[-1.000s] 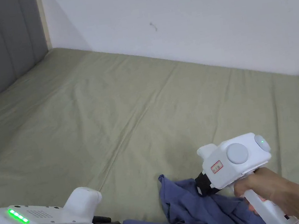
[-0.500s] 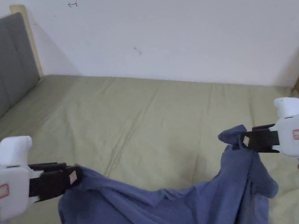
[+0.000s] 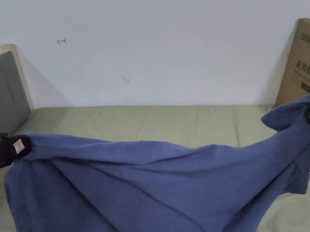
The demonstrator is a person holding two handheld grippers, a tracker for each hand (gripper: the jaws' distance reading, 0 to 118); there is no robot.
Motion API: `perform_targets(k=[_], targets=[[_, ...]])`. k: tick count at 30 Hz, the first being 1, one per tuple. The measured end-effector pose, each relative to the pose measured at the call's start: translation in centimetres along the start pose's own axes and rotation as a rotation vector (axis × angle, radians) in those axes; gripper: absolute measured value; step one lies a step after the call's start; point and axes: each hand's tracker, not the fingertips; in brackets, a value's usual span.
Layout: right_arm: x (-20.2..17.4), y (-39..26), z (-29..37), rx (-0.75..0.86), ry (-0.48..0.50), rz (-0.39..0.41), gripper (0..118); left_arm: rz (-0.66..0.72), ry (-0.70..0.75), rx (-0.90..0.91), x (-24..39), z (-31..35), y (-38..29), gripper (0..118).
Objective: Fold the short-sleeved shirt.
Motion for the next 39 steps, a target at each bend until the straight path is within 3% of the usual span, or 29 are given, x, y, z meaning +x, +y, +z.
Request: perform_targets(k=[7,10,14,18,24,30,39], targets=[[0.2,2.8,0.2,0.06,-0.054,0.018,3,-0.03,0.012,0.001,-0.6,-1.8,4.2,10],[0.3,4.2,-2.3,0.065,-0.122,0.052,3,-0.012,0.014,-0.011,-1.6,-4.2,6.1,10],[0.9,5.9,-7.1,0.032,-0.141,0.079,3,0.003,0.05,-0.007,-2.3,-7.9,8.3,10],[0.2,7.4,-13.5,0.02,-0.247,0.128,3,-0.035,0.095,-0.019,-2.9,-12.7,10.3,10],[2.4,9.9,-22.1,0.02,-0.319,0.087,3,0.0,0.132,-0.026,-3.9,-20.9,12.2,10],[2.7,13.9,-28.1,0.062,-0.415,0.123,3,0.012,0.143,-0.031,-4.8,-28.2,15.3,10],[2.8,20.9,-28.1,0.232,-0.465,0.098,3,0.02,0.079,0.089,-4.0,-30.6,19.8,10]])
